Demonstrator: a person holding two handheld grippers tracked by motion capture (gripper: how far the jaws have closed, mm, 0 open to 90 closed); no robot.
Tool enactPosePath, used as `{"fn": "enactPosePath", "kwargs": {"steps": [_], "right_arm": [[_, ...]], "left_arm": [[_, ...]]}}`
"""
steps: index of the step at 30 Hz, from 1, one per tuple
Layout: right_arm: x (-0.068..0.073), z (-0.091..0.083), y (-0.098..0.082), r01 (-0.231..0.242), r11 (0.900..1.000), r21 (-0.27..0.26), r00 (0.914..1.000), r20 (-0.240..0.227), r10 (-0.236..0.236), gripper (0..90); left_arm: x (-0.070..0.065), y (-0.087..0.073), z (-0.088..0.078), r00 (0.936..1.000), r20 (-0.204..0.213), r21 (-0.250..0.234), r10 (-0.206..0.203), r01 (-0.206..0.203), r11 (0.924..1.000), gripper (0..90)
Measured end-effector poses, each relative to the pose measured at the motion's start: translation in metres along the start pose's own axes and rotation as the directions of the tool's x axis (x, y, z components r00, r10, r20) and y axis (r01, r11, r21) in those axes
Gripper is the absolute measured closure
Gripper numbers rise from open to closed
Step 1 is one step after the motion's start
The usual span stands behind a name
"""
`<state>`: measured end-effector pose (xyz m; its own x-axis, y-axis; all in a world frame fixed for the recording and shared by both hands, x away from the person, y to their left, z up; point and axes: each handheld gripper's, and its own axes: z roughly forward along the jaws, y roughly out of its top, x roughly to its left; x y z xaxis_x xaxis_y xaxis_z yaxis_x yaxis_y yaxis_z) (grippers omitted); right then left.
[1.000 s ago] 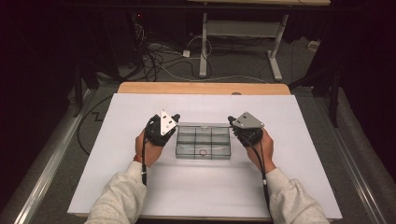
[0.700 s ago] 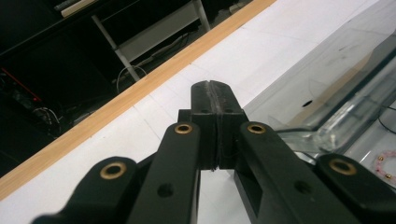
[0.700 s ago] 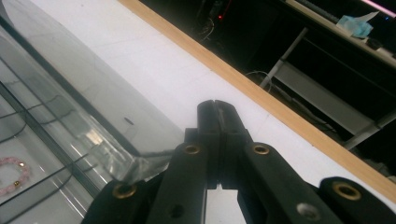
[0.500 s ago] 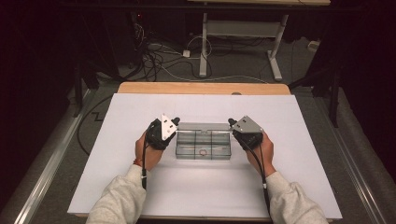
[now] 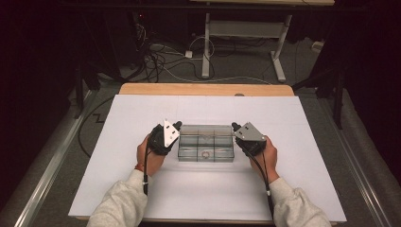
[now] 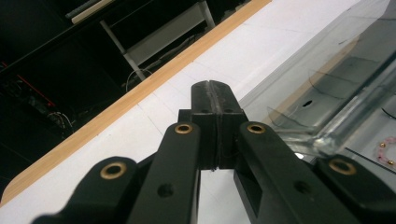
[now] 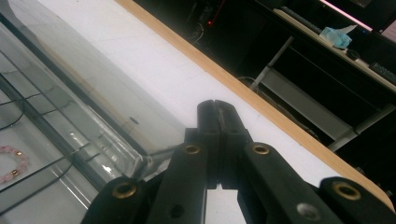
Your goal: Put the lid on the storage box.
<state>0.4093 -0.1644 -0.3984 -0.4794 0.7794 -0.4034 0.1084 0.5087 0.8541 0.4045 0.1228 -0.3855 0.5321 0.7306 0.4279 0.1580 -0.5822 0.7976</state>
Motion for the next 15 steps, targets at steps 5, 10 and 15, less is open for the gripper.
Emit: {"fn": "enactPosePath", "kwargs": {"steps": [5,10,15], "right_arm": [[0.0019,-0.0021,-0.0024,0.000,1.000,-0.005,1.0000,0.004,0.000,90.0],[0.0038,-0.0033,-0.0050,-0.006,1.000,-0.008,0.9999,0.011,0.006,90.0],[0.0050,-0.0044,-0.0081,-0.010,1.000,-0.007,0.9999,0.011,0.010,90.0]], "left_arm": [[-0.0011,-0.0028,-0.0012,1.0000,0.002,0.000,-0.006,0.006,1.0000,87.1],[-0.0017,-0.0057,-0.0025,0.9997,0.008,-0.001,-0.023,0.023,0.9997,87.1],[-0.0033,-0.0084,-0.0034,0.9998,0.004,0.003,-0.020,0.020,0.9998,87.1]]}}
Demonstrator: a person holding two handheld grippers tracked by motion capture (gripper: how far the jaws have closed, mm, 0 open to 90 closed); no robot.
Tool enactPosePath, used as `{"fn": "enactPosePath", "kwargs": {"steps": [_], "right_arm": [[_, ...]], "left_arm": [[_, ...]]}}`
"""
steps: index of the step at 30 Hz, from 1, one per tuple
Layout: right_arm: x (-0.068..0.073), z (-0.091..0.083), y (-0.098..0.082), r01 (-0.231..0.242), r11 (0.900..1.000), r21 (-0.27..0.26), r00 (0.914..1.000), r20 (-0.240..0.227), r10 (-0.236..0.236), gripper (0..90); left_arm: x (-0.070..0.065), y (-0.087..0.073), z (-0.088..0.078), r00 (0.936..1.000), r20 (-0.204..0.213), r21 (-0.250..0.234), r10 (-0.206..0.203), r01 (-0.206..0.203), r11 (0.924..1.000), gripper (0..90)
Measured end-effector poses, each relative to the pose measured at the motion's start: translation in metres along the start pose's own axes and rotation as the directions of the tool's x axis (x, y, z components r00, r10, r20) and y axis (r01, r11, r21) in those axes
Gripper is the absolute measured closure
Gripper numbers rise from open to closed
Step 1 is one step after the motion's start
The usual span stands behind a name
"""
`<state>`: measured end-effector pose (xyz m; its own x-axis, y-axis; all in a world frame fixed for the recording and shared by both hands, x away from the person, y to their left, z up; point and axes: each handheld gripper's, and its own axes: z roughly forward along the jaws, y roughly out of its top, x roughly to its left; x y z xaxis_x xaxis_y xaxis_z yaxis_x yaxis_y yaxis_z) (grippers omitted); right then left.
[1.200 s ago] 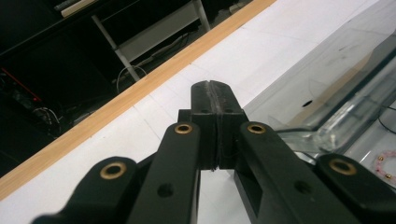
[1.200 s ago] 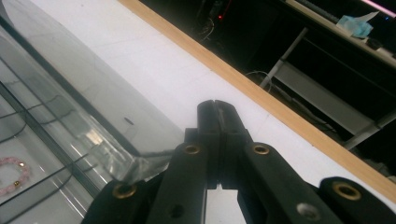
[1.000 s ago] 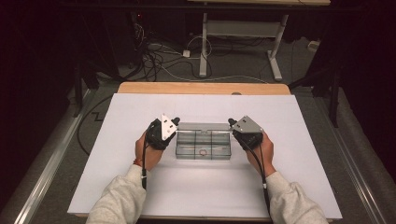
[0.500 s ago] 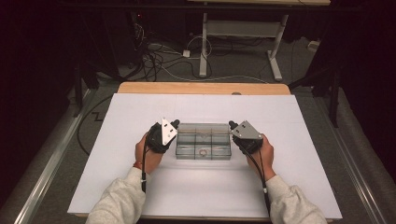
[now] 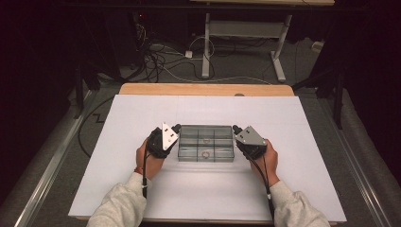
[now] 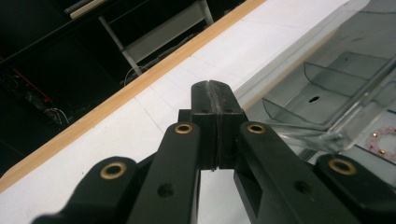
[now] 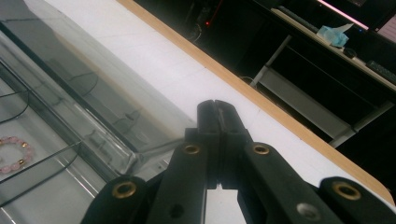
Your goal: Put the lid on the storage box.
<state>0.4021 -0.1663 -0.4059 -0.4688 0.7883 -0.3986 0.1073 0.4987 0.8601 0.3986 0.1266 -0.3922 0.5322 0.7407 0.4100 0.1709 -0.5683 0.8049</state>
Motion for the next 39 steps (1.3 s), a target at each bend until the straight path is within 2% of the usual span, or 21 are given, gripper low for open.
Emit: {"fn": "enactPosePath", "kwargs": {"steps": [21,31,34,35,38,39], "right_arm": [[0.006,0.000,-0.009,-0.012,1.000,-0.009,0.9998,0.014,0.012,90.0],[0.007,0.000,-0.013,-0.021,1.000,0.008,0.9997,0.009,0.020,90.0],[0.007,0.001,-0.015,-0.028,0.999,0.022,0.9996,-0.002,0.028,90.0],[0.008,0.002,-0.015,-0.030,0.999,0.025,0.9994,-0.017,0.031,90.0],[0.013,0.003,-0.015,0.005,0.999,0.032,0.9997,-0.024,-0.004,90.0],[0.015,0.003,-0.015,0.013,0.999,0.036,0.9996,-0.027,-0.012,90.0]], "left_arm": [[-0.003,-0.010,0.003,1.0000,-0.002,-0.002,-0.006,0.006,1.0000,87.0],[-0.005,-0.013,0.004,1.0000,-0.001,0.010,0.000,0.000,1.0000,87.0],[-0.006,-0.015,0.005,0.9999,0.013,0.013,0.000,0.000,0.9999,86.8],[-0.008,-0.015,0.005,0.9998,0.017,0.015,0.009,-0.009,0.9998,86.8],[-0.016,-0.014,0.007,0.9976,0.022,0.027,0.065,-0.066,0.9975,86.8],[-0.017,-0.014,0.008,0.9972,0.027,0.028,0.070,-0.071,0.9971,86.8]]}}
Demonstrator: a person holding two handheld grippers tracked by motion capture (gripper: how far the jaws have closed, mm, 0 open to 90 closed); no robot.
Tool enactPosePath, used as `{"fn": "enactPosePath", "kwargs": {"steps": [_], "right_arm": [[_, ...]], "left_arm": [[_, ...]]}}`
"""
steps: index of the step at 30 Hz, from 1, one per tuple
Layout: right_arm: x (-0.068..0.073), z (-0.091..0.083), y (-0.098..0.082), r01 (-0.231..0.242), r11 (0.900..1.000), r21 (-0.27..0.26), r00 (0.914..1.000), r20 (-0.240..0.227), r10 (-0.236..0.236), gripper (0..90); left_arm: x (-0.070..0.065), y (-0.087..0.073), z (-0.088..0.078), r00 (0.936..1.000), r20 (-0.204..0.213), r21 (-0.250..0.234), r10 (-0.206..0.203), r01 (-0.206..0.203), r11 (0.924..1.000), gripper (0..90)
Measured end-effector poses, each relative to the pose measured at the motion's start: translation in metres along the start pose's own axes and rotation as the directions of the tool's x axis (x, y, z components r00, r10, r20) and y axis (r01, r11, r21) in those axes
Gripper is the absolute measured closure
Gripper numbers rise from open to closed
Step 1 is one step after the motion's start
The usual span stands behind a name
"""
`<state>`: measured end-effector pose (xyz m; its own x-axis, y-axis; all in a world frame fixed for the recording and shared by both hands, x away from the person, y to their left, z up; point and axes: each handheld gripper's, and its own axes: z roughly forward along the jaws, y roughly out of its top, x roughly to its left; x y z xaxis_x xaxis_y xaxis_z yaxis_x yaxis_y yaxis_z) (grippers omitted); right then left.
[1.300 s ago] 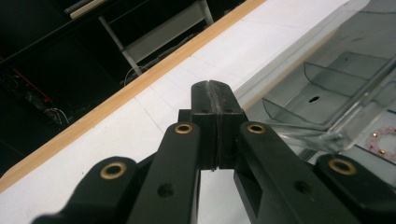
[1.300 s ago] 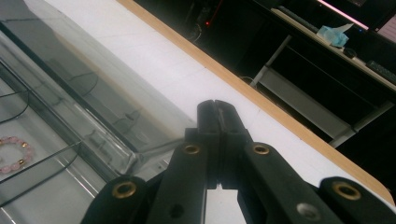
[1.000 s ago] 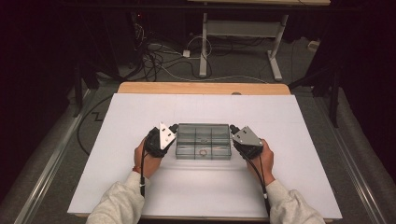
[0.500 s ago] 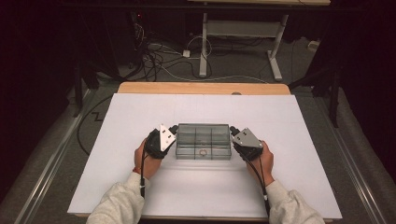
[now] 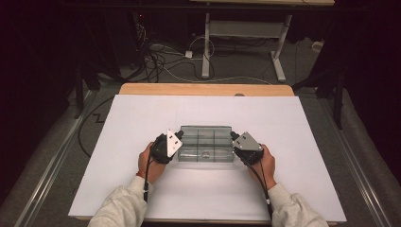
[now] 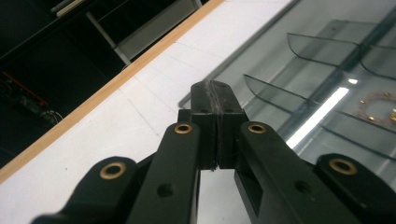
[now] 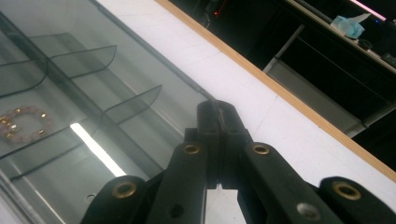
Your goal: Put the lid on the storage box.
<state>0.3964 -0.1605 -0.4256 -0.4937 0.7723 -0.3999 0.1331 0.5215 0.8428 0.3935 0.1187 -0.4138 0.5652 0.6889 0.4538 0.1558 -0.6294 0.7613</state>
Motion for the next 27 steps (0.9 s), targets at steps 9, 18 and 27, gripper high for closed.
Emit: {"fn": "enactPosePath", "kwargs": {"steps": [9,18,27], "right_arm": [[0.0002,0.0014,-0.0021,-0.017,1.000,0.008,0.9988,-0.047,0.018,90.0],[0.0009,0.0001,-0.0024,-0.022,1.000,0.000,0.9974,-0.068,0.022,90.0],[-0.0049,-0.0022,0.0000,-0.053,0.998,-0.020,0.9934,-0.102,0.051,86.4]], "left_arm": [[-0.0014,-0.0021,0.0020,0.9992,0.038,0.011,-0.010,0.009,0.9999,86.8],[-0.0021,-0.0026,0.0010,0.9983,0.057,0.000,-0.008,0.008,1.0000,86.8],[0.0013,0.0033,-0.0035,0.9971,0.076,-0.023,-0.005,0.007,0.9997,83.9]]}}
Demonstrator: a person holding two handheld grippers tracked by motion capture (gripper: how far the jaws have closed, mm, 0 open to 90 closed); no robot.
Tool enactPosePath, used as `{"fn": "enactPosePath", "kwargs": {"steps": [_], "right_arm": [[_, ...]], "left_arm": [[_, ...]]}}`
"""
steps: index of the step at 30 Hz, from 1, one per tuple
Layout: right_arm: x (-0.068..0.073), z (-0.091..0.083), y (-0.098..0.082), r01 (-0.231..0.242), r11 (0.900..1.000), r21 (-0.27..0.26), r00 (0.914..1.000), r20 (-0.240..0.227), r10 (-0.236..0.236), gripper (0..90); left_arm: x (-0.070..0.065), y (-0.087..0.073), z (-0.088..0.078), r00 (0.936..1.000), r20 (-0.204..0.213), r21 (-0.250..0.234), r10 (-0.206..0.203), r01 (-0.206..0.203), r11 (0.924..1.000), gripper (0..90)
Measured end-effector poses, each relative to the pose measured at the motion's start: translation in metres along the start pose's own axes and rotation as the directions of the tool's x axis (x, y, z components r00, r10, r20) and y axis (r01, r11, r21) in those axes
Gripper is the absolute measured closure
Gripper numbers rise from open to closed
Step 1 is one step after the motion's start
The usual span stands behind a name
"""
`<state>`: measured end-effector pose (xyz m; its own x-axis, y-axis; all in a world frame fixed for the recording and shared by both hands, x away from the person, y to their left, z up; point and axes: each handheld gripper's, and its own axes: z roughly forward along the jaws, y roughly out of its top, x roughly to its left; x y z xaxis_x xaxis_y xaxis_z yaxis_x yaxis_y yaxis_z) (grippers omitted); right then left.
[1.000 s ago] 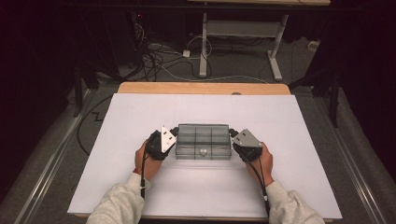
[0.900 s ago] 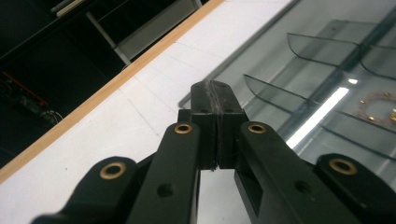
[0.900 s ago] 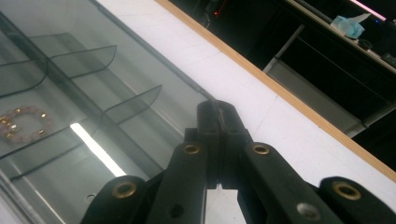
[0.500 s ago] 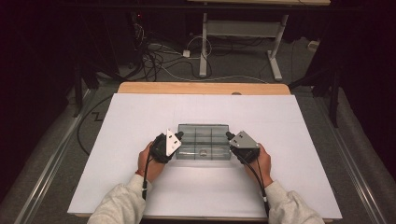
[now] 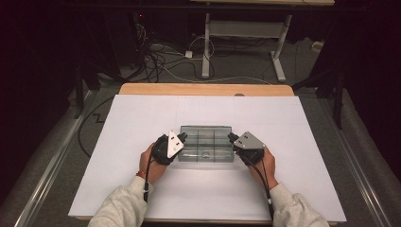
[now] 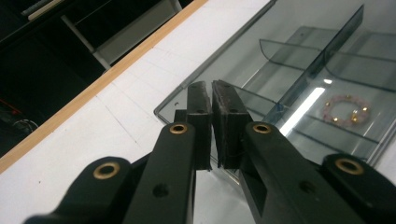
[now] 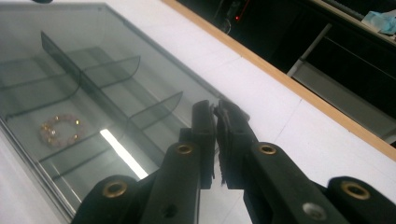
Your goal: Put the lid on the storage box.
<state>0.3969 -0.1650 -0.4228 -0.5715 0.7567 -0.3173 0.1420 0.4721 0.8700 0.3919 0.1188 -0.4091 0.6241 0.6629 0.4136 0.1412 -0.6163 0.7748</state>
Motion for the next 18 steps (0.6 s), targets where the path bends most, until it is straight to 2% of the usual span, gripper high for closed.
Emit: {"fn": "enactPosePath", "kwargs": {"steps": [2,3,8,18], "right_arm": [[-0.003,-0.003,0.001,-0.018,1.000,-0.022,0.9998,-0.005,0.018,85.5],[-0.005,-0.004,0.002,-0.021,0.999,-0.031,0.9998,-0.005,0.021,84.8],[-0.012,-0.010,0.004,-0.042,0.998,-0.054,0.9991,-0.008,0.041,80.1],[-0.014,-0.011,0.005,-0.047,0.996,-0.075,0.9989,-0.015,0.046,59.4]], "left_arm": [[0.002,0.002,-0.003,1.0000,-0.002,-0.015,-0.006,0.006,0.9999,83.8],[0.004,0.003,-0.004,0.9999,0.005,-0.018,-0.009,0.009,0.9998,79.9],[0.007,0.004,-0.007,0.9999,0.007,-0.025,-0.010,0.010,0.9996,78.5],[0.008,0.005,-0.007,0.9997,0.026,-0.018,0.001,0.000,0.9998,56.5]]}}
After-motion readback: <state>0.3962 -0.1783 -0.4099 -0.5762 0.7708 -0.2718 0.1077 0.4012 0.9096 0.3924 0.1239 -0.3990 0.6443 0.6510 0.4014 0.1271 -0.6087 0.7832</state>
